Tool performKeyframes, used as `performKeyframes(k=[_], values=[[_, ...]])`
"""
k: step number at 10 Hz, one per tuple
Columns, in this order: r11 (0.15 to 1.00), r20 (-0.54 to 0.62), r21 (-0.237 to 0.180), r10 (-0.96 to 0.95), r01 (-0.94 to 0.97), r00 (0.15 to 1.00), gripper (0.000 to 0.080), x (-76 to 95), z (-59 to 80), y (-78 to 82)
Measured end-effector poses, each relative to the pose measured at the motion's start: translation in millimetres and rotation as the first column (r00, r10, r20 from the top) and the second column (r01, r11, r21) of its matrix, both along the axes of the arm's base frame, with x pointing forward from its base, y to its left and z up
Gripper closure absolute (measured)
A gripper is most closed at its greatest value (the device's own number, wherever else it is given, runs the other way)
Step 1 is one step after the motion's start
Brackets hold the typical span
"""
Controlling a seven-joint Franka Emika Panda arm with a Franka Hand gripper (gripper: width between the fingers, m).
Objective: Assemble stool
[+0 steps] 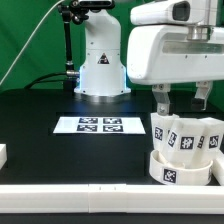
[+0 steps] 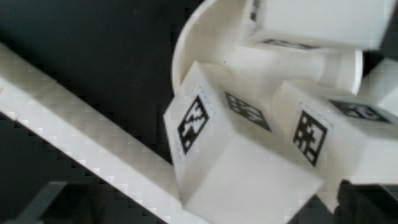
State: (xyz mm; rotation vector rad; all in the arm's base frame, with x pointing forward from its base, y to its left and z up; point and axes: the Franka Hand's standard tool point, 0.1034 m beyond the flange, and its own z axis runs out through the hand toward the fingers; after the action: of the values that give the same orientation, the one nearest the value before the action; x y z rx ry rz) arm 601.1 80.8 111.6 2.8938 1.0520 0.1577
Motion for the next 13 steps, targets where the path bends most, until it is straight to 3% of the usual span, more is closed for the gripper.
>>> performKeyframes(k=[4,6,9,13], values=[[0.946,-0.02,-0.075,0.314,-0.314,0.949,0.0151,0.3,-0.5,0.4],[0.832,-0.058,-0.119,0.539,-0.542,0.84,0.0151,1.9,-3.9,3.2],[0.77,-0.081,-0.136,0.619,-0.623,0.782,0.0151,2.3,-4.4,-2.6],[0.521,-0.179,-0.163,0.82,-0.838,0.544,0.0151,10.2,-9.7,-0.1]])
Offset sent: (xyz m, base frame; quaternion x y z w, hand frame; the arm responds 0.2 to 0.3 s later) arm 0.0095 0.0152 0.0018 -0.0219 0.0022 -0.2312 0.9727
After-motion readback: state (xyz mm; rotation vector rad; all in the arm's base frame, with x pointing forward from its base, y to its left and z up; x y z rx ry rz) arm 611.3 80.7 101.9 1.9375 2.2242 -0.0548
